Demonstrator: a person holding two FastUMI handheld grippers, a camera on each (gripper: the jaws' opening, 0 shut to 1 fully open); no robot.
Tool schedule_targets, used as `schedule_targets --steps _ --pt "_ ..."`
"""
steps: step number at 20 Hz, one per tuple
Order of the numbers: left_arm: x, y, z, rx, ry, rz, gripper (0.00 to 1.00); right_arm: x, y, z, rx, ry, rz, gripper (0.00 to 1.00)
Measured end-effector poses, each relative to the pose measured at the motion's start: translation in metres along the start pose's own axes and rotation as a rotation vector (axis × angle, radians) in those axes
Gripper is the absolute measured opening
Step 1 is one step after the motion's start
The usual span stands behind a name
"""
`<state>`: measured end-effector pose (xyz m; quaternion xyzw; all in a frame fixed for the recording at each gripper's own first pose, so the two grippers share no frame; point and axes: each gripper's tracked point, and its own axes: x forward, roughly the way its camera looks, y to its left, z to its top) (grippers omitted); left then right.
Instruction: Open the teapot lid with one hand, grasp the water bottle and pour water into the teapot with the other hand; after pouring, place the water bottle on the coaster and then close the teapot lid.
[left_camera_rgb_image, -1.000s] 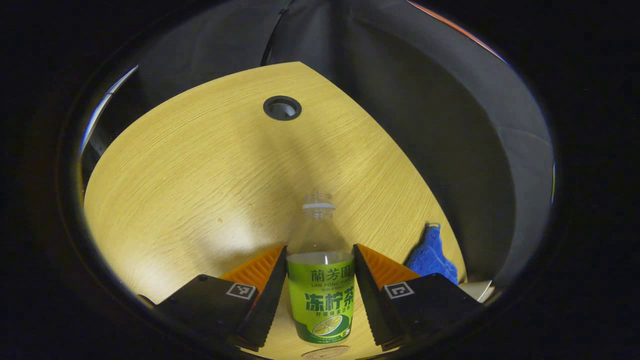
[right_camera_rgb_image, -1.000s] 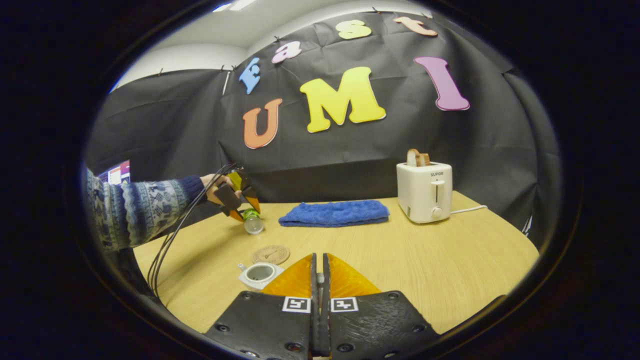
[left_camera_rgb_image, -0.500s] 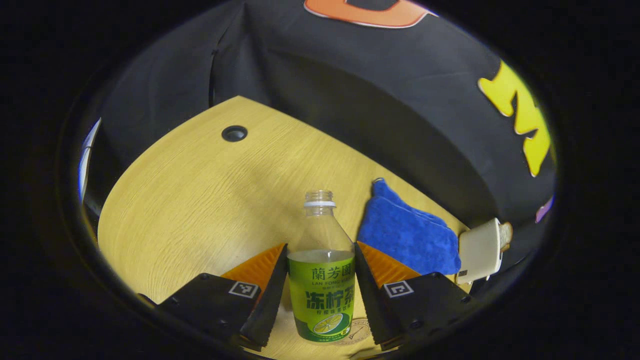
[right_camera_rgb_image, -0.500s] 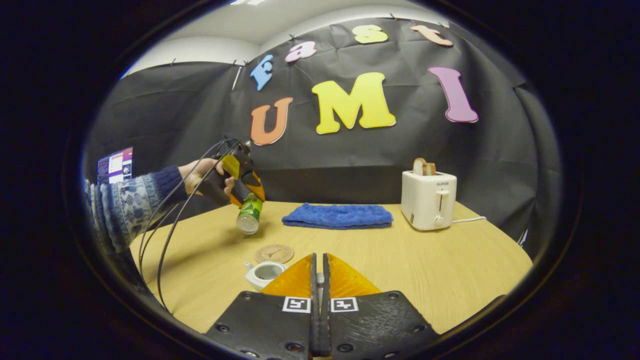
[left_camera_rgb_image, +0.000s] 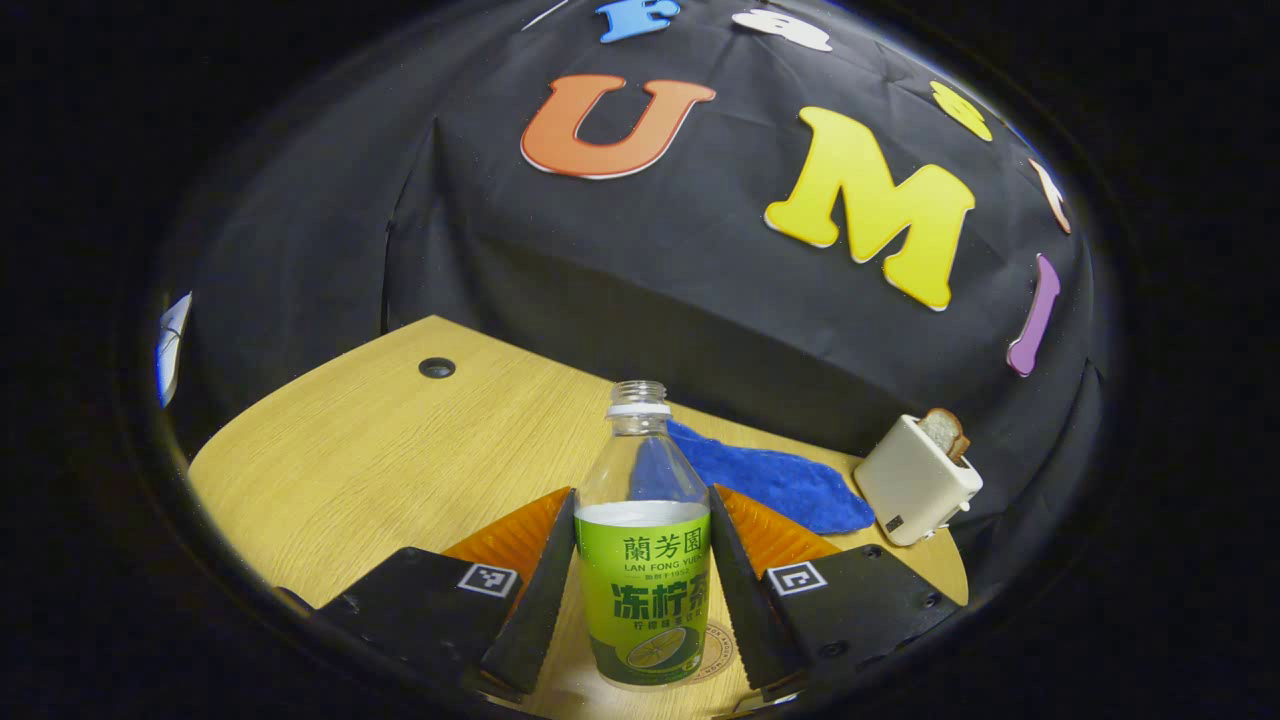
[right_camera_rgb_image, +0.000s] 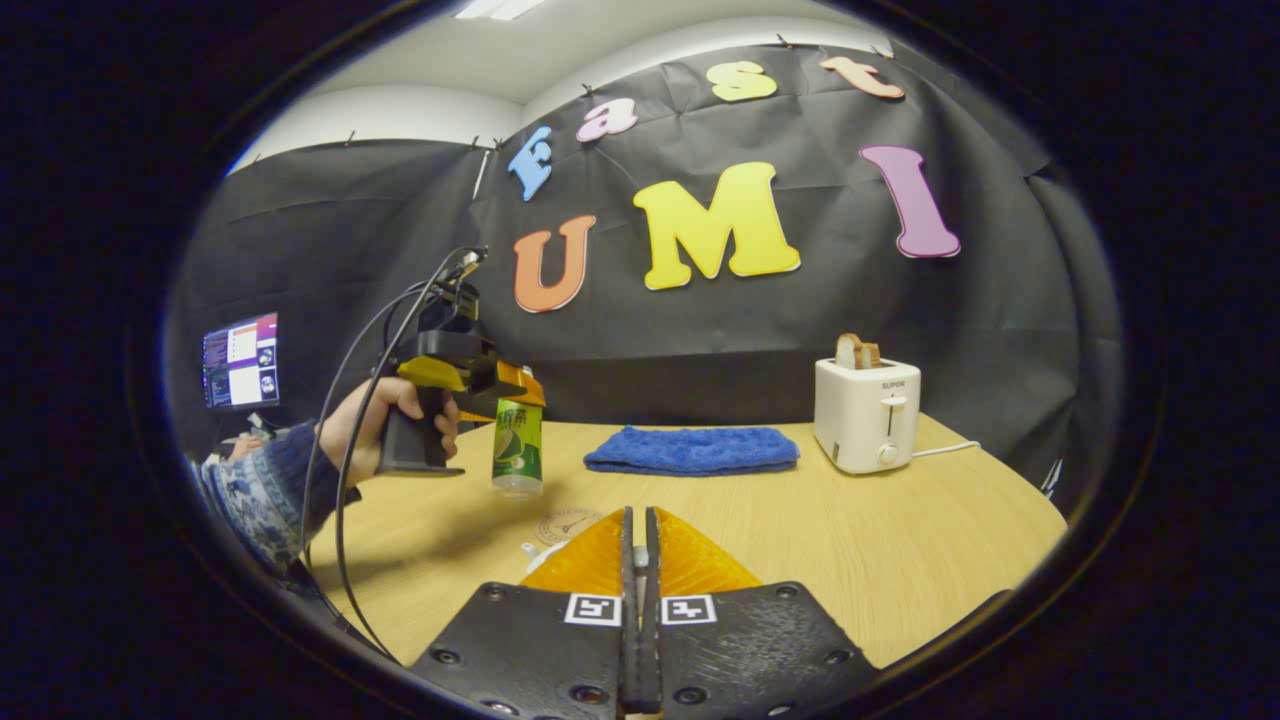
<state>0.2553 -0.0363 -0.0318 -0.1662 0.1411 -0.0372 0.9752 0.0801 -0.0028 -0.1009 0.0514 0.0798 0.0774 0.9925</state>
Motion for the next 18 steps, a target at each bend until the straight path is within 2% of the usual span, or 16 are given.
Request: schedule_targets --steps 4,9,11,13,16,18 --pt "-0.014 -0.019 -0.005 0.042 -0.125 -0.081 0.76 -0.004 -0.003 0.006 0.003 -0.014 -0.011 0.00" --pt "-0.019 -0.024 -0.010 0.138 -0.292 -0.107 0.75 -0.003 -0.004 0.005 0.010 -0.013 -0.014 0.00" --pt "-0.008 -0.043 -0.018 0.208 -0.349 -0.131 0.75 -0.002 -0.007 0.002 0.014 -0.007 -0.017 0.00" --pt "-0.007 -0.058 -0.033 0.265 -0.354 -0.166 0.75 0.001 -0.009 0.000 0.016 0.000 -0.022 0.00" --pt "-0.010 -0.076 -0.040 0.274 -0.387 -0.208 0.75 0.001 -0.012 -0.002 0.020 0.006 -0.030 0.00" --pt "-0.012 -0.075 -0.038 0.286 -0.413 -0.203 0.76 0.001 -0.014 -0.002 0.023 0.007 -0.032 0.00"
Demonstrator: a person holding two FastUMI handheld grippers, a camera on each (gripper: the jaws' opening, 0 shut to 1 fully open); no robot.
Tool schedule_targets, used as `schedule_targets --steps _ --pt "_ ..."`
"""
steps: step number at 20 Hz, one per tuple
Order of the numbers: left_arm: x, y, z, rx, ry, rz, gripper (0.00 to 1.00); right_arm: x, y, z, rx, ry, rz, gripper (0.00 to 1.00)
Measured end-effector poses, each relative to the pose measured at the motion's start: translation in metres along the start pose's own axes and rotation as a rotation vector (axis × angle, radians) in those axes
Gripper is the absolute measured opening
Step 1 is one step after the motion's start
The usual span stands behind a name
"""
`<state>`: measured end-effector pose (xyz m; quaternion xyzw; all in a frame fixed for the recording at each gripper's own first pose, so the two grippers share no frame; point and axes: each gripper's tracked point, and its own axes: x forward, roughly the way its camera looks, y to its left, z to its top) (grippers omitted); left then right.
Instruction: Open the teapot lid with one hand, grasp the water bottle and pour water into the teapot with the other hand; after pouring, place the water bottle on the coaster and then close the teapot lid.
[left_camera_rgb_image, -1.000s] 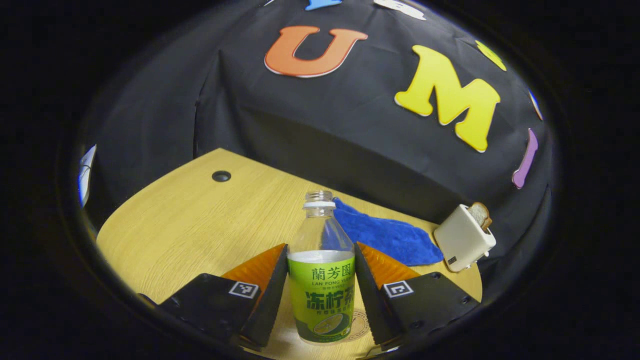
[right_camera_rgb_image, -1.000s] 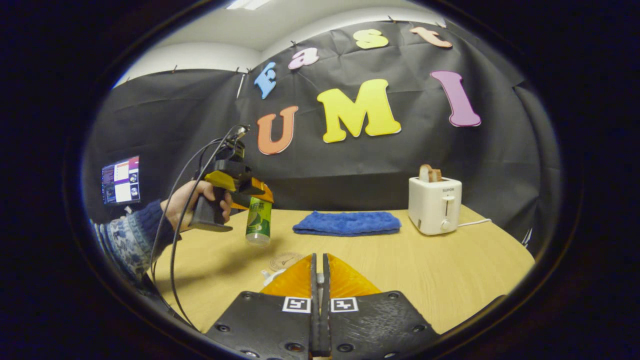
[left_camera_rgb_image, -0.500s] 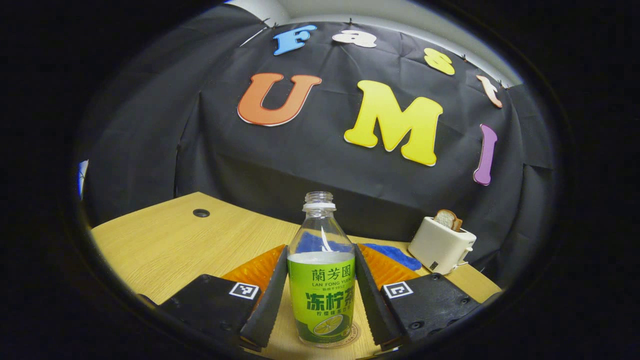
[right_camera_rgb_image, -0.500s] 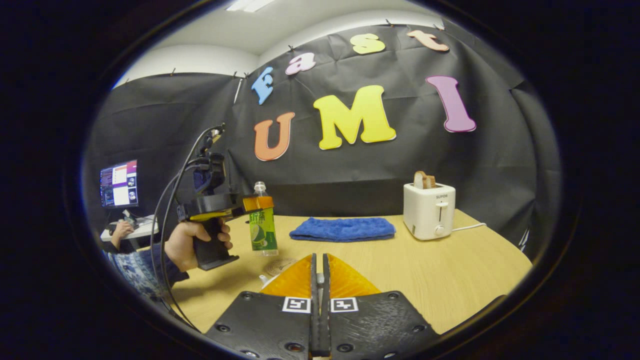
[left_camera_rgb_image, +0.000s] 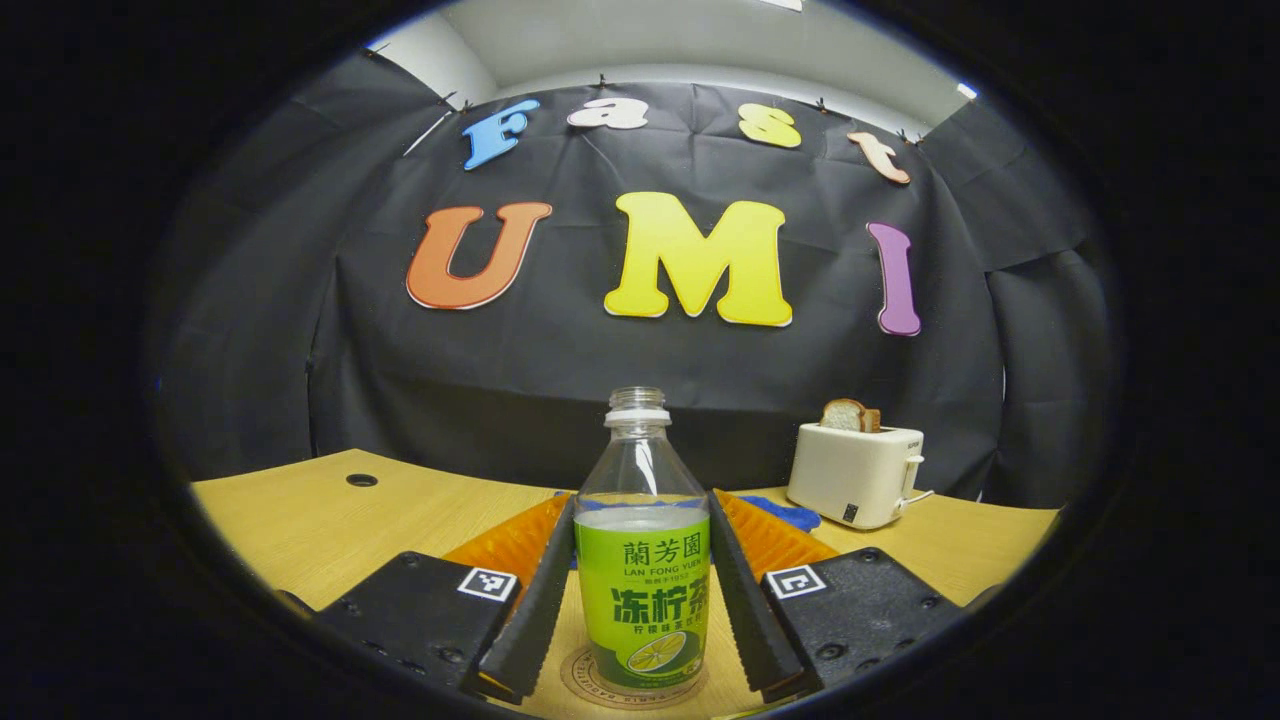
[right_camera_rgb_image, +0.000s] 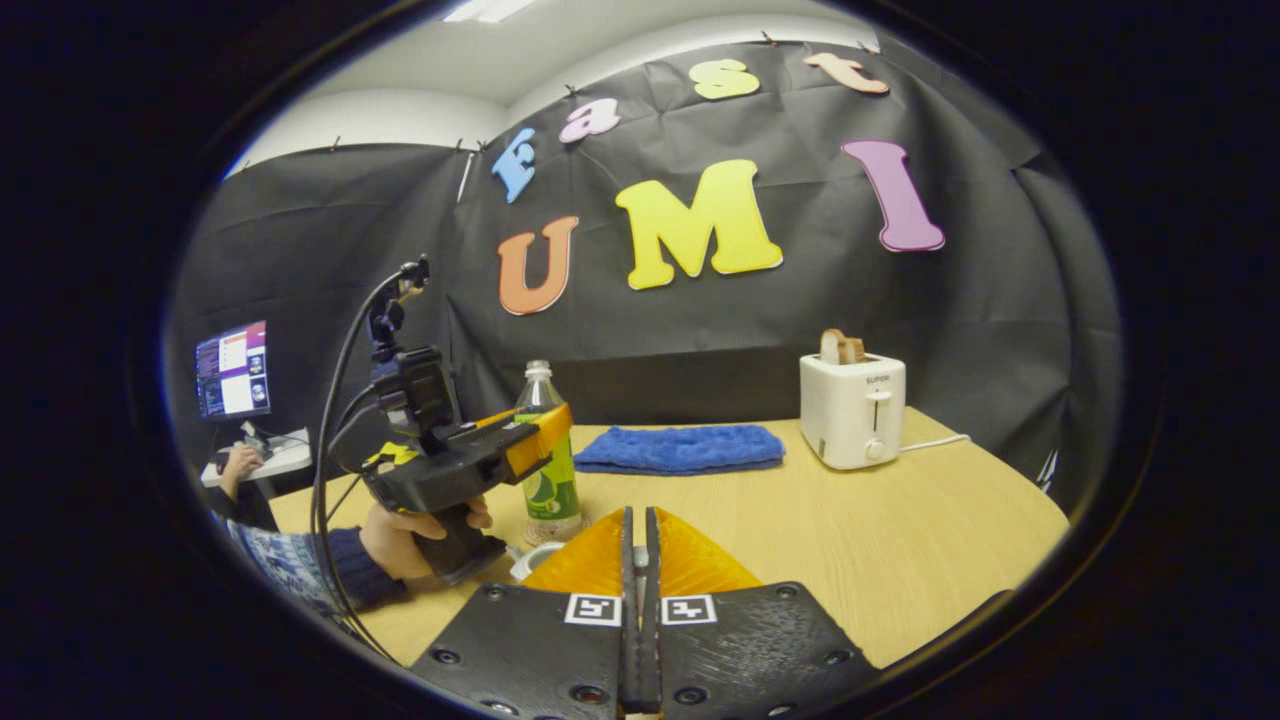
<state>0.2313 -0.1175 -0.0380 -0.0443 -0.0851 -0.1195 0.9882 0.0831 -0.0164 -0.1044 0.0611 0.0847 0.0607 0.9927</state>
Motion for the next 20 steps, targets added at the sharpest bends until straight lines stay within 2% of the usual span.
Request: schedule_targets --steps 11,20 --pt "-0.023 0.006 -0.008 0.022 0.017 -0.008 0.81 0.003 0.005 -0.006 -0.011 0.013 0.006 0.00" --pt "-0.035 -0.008 -0.004 0.063 0.022 -0.050 0.93 0.004 0.011 -0.008 -0.022 0.012 0.011 0.00"
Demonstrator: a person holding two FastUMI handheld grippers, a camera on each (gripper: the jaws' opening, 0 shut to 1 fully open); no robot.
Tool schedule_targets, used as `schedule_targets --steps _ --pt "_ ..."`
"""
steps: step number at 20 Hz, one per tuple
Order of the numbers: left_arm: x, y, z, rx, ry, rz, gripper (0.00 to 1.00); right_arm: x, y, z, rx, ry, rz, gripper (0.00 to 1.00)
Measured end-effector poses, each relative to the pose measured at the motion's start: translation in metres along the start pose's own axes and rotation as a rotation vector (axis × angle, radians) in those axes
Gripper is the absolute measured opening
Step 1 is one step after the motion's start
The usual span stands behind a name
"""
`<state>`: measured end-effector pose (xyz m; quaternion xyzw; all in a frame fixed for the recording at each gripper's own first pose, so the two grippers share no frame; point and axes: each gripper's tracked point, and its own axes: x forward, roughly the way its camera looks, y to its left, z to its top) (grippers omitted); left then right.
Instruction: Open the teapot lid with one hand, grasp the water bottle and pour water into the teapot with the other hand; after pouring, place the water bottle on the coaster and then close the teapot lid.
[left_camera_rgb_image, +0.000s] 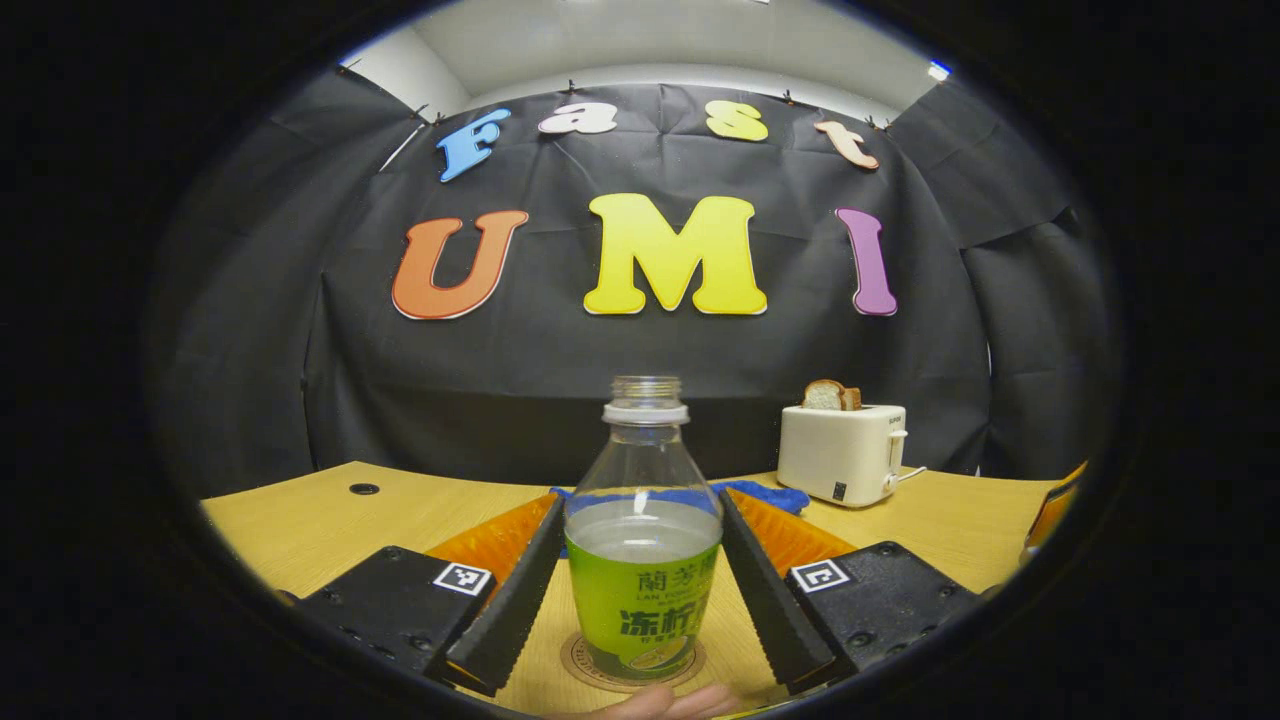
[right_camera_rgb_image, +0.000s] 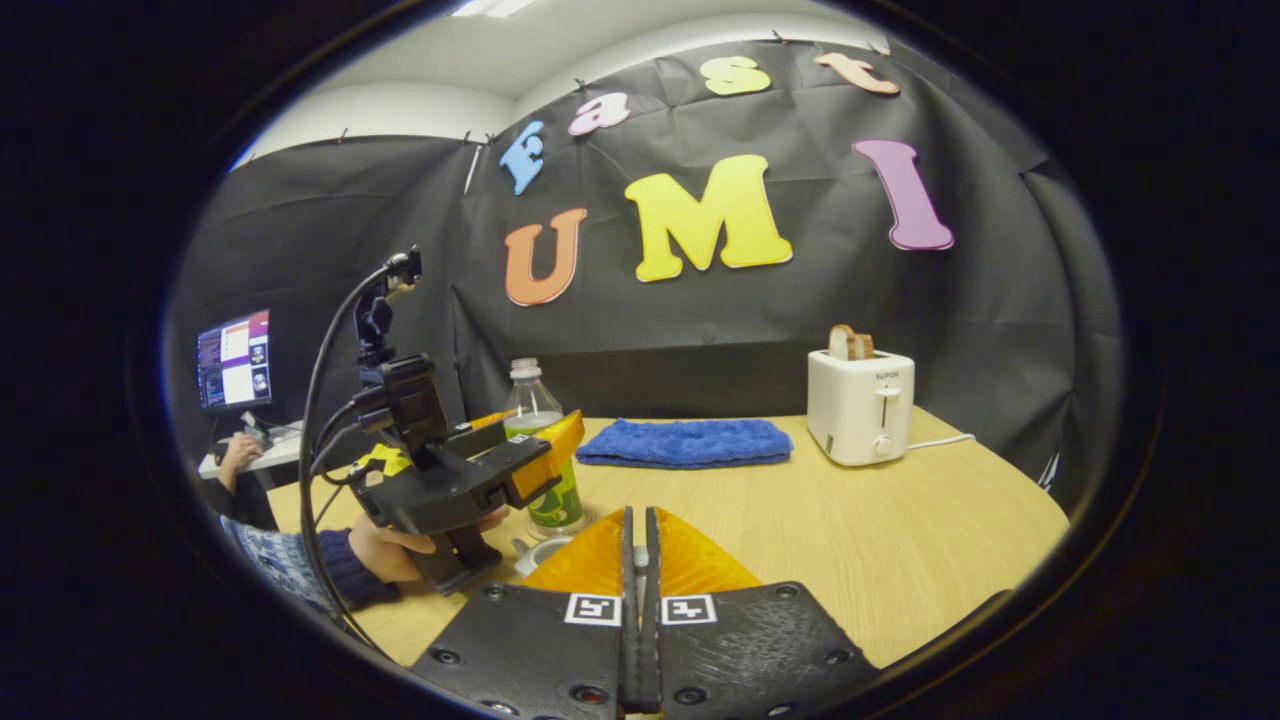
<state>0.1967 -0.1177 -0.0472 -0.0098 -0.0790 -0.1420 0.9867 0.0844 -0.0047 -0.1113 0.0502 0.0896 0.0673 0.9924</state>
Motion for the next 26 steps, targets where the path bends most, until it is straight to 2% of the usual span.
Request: schedule_targets --steps 2,6,10,14,19,22,26 --pt "-0.001 0.002 0.007 0.020 -0.018 0.007 0.98 0.001 0.005 0.001 0.003 -0.010 0.012 0.00" --pt "-0.010 0.005 0.026 0.010 -0.052 0.005 0.98 0.005 0.023 0.001 0.000 -0.038 0.067 0.00" --pt "-0.029 0.017 0.053 0.012 -0.094 0.028 0.98 0.022 0.046 0.000 0.043 -0.066 0.157 0.00" --pt "-0.065 0.045 0.085 -0.013 -0.137 0.137 0.98 0.052 0.064 -0.007 0.059 -0.044 0.219 0.00" --pt "-0.119 0.064 0.103 -0.015 -0.147 0.200 0.98 0.072 0.072 -0.028 0.033 0.011 0.229 0.00" --pt "-0.142 0.076 0.098 -0.027 -0.127 0.243 0.98 0.081 0.062 -0.038 0.017 0.030 0.202 0.00" --pt "-0.166 0.076 0.088 -0.051 -0.098 0.259 0.98 0.082 0.063 -0.047 0.031 0.053 0.194 0.00"
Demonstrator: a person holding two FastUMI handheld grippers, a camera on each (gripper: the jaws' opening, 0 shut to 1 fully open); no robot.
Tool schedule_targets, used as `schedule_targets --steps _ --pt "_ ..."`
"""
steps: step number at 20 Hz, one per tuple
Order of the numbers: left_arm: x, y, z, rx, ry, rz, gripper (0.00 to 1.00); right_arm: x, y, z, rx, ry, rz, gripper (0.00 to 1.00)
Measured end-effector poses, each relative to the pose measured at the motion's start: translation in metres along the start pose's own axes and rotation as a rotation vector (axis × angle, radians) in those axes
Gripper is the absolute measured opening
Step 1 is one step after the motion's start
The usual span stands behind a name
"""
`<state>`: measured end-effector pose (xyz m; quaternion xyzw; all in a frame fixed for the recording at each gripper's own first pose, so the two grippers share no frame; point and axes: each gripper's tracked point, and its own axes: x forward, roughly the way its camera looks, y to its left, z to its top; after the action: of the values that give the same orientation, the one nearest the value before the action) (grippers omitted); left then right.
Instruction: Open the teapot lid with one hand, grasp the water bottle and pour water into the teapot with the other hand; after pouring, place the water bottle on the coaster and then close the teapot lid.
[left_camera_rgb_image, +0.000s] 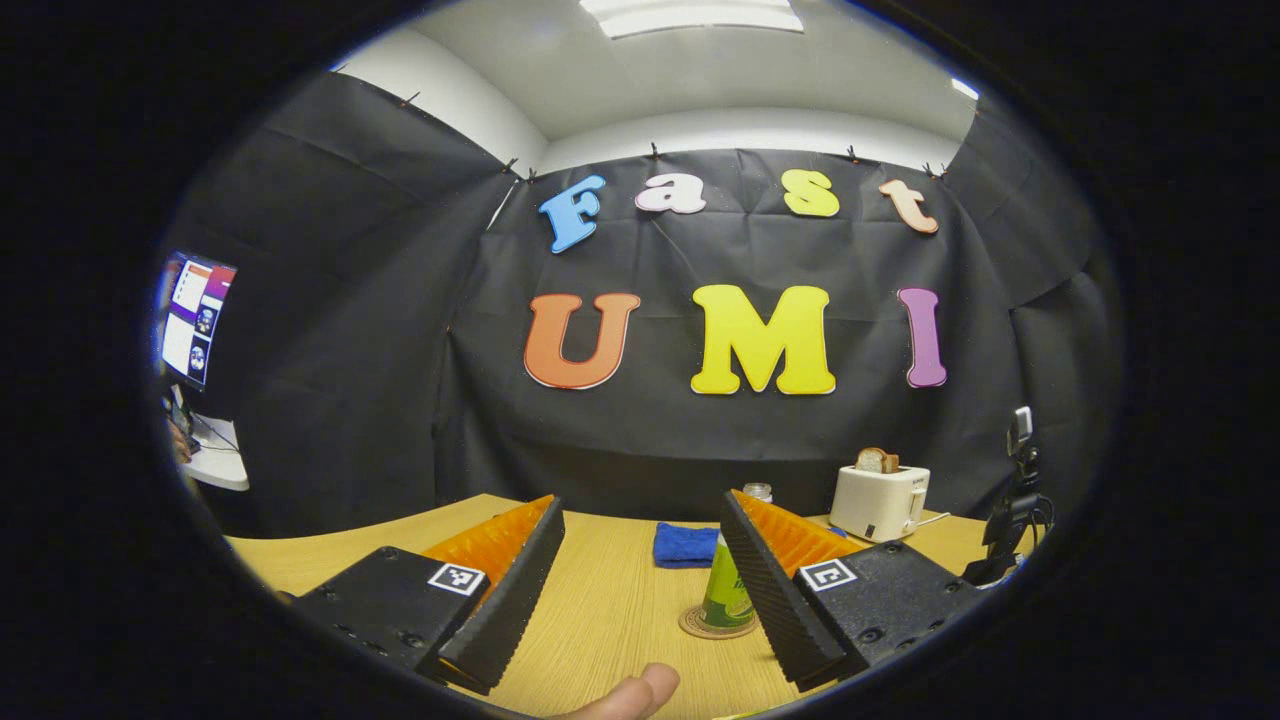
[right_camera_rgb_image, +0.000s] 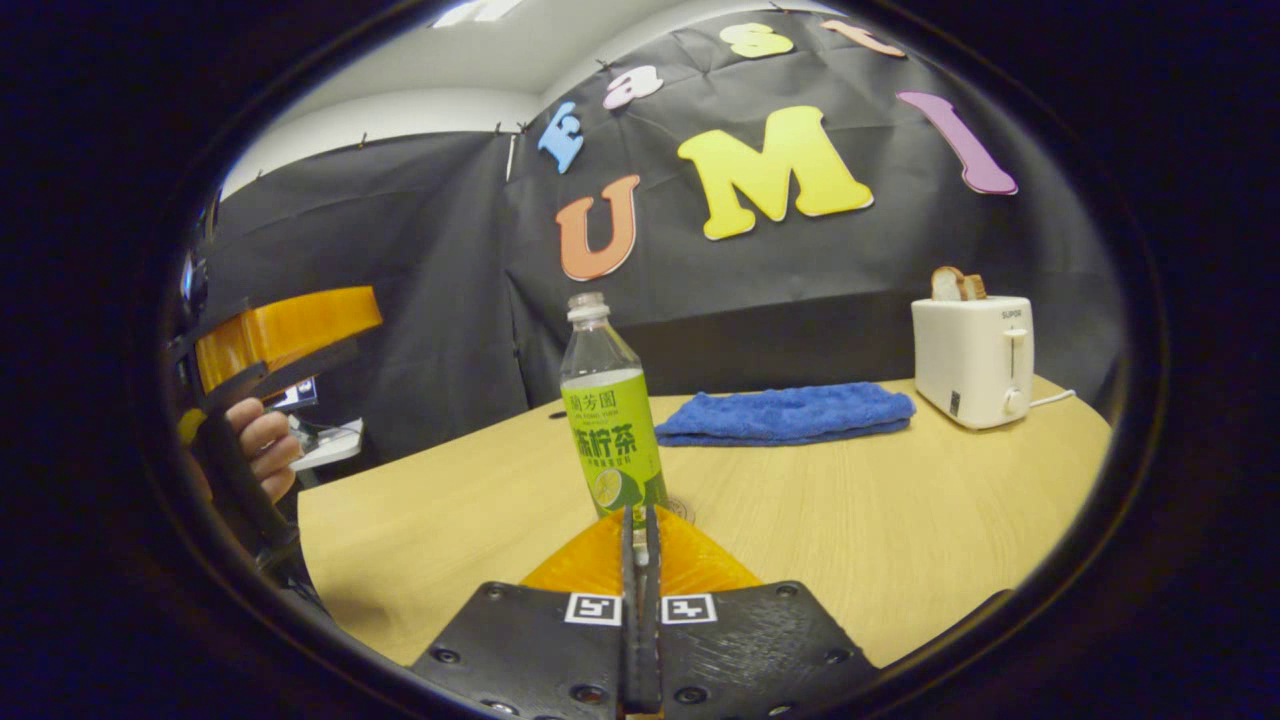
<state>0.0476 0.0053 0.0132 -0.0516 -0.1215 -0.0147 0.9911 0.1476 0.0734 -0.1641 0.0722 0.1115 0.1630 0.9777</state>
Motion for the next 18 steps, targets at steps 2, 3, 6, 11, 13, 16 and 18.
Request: schedule_targets --steps 2,3,6,11,13,16,18 --pt "-0.007 0.006 -0.001 0.005 0.013 0.012 0.98 -0.004 0.004 0.004 -0.025 0.001 -0.008 0.02" --pt "-0.012 0.008 -0.002 0.005 0.020 0.016 0.98 -0.007 0.001 0.007 -0.031 -0.004 -0.031 0.07" --pt "-0.024 0.010 -0.007 -0.008 0.066 0.019 0.98 -0.028 0.005 0.027 -0.027 -0.032 -0.081 0.33" --pt "-0.042 -0.002 0.008 0.032 0.084 -0.008 0.98 -0.104 0.006 0.072 -0.068 -0.129 -0.191 0.97" --pt "-0.050 -0.009 0.013 0.064 0.095 -0.021 0.98 -0.140 -0.003 0.082 -0.078 -0.153 -0.255 0.97" --pt "-0.064 -0.026 0.014 0.059 0.099 -0.066 0.98 -0.185 -0.020 0.097 -0.109 -0.184 -0.336 0.97" --pt "-0.070 -0.029 0.002 0.065 0.114 -0.069 0.98 -0.203 -0.028 0.099 -0.137 -0.192 -0.365 0.93"
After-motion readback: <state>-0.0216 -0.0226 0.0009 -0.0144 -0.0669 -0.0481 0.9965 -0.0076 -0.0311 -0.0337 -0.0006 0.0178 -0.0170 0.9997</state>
